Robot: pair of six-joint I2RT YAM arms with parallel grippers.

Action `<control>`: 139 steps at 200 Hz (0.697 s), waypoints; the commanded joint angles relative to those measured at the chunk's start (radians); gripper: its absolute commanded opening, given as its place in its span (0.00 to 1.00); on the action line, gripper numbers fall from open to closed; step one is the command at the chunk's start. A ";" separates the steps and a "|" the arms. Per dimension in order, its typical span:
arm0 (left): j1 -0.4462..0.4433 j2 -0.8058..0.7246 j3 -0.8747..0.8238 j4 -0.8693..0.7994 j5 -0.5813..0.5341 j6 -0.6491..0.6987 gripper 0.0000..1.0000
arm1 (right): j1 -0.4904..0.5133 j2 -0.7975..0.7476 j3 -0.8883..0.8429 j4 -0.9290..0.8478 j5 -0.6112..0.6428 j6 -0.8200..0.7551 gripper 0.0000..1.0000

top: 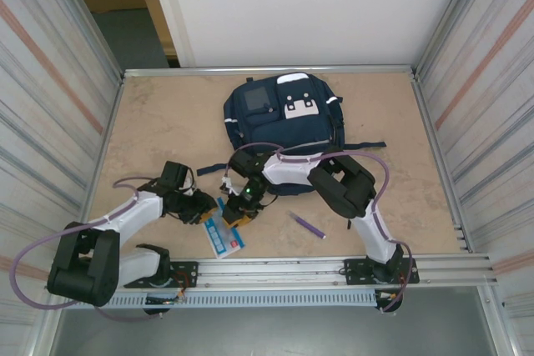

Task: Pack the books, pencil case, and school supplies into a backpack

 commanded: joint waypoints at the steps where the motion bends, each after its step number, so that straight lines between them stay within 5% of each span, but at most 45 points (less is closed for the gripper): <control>1: -0.002 0.018 -0.063 -0.031 -0.005 -0.040 0.29 | 0.009 0.034 0.037 0.022 -0.034 0.051 0.37; 29: -0.002 -0.017 -0.077 -0.020 0.022 -0.077 0.27 | 0.009 0.044 0.049 0.039 -0.007 0.083 0.35; 100: -0.001 -0.052 -0.060 -0.052 0.047 -0.087 0.29 | -0.004 0.045 0.016 0.072 0.131 0.105 0.04; 116: 0.000 -0.076 -0.056 -0.082 0.048 -0.082 0.36 | -0.006 0.030 -0.007 0.103 0.147 0.114 0.00; 139: -0.002 -0.134 -0.035 -0.143 0.018 -0.053 0.62 | -0.018 -0.047 -0.060 0.173 0.150 0.109 0.00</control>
